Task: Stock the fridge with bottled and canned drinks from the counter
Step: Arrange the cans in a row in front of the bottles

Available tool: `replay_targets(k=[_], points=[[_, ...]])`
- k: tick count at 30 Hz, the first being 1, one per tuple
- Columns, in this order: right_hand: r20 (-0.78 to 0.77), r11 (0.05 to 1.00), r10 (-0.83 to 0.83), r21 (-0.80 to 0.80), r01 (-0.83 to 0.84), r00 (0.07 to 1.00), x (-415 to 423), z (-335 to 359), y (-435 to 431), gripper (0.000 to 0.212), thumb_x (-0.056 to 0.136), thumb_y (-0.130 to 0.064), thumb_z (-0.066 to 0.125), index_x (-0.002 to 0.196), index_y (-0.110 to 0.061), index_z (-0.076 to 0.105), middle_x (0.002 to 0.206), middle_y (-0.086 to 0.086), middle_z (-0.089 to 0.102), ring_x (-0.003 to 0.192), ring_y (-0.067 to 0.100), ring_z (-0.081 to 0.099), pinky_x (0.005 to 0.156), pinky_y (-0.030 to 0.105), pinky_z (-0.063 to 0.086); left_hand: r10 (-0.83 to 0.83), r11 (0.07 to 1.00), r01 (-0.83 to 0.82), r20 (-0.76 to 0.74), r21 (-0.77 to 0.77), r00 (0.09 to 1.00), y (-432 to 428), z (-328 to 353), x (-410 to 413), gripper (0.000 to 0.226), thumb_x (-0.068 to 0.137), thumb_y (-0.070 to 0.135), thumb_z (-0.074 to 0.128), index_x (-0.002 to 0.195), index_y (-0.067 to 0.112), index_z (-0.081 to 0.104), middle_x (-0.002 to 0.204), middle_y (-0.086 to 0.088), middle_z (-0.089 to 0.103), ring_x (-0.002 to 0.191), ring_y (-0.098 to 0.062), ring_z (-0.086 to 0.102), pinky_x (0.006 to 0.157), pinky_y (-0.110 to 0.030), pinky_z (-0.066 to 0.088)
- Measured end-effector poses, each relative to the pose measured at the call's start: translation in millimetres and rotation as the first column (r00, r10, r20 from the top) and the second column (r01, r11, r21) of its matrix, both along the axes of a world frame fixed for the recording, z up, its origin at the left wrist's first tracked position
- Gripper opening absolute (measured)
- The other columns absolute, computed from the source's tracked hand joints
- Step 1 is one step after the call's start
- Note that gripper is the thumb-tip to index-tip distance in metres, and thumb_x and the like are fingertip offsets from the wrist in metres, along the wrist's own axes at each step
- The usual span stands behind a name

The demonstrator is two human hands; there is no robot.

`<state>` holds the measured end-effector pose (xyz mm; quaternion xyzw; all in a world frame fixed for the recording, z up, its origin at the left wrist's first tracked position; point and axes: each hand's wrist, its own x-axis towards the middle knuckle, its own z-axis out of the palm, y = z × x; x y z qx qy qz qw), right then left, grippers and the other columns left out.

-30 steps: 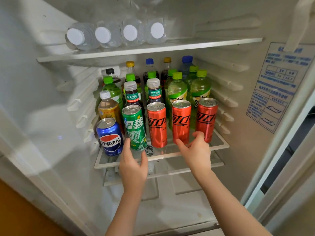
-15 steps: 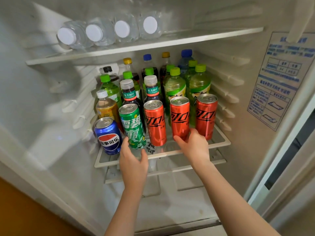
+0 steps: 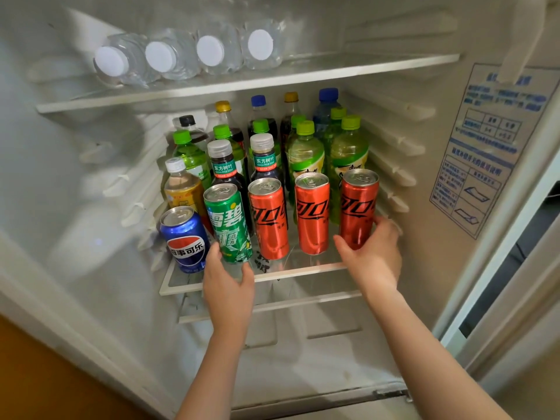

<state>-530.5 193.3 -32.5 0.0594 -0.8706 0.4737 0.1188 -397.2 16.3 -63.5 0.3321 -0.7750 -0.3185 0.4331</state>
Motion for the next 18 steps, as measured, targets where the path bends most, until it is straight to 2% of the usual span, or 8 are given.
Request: replay_targets(k=[3,15,18], points=[[-0.016,0.994,0.018,0.105,-0.016,1.0,-6,-2,2,0.061,0.077,-0.039,0.071,0.124,-0.013,0.043,0.117,0.009,0.062,0.107,0.032,0.057,0.086,0.042,0.049,-0.005,1.0,0.005,0.017,-0.002,1.0,-1,2,-1,0.06,0.08,0.015,0.069,0.135,0.012,0.045,0.128,-0.004,0.058,0.118,-0.022,0.053,0.1,-0.045,0.046],[-0.055,0.989,0.086,0.127,-0.078,0.995,-16,-6,8,0.061,0.078,-0.039,0.071,0.126,-0.012,0.044,0.115,0.009,0.063,0.107,0.033,0.057,0.083,0.044,0.05,0.03,1.0,-0.03,0.023,-0.006,0.999,3,2,-2,0.06,0.08,0.016,0.068,0.135,0.015,0.044,0.127,-0.003,0.059,0.115,-0.02,0.054,0.098,-0.039,0.047],[-0.054,0.989,0.109,0.11,-0.103,0.993,-18,-8,9,0.064,0.077,-0.038,0.072,0.128,-0.013,0.043,0.116,0.009,0.063,0.107,0.032,0.057,0.084,0.045,0.05,0.032,0.999,-0.032,0.036,0.0,0.999,6,2,-2,0.063,0.081,0.017,0.068,0.138,0.015,0.041,0.132,-0.004,0.055,0.12,-0.022,0.052,0.101,-0.041,0.045]])
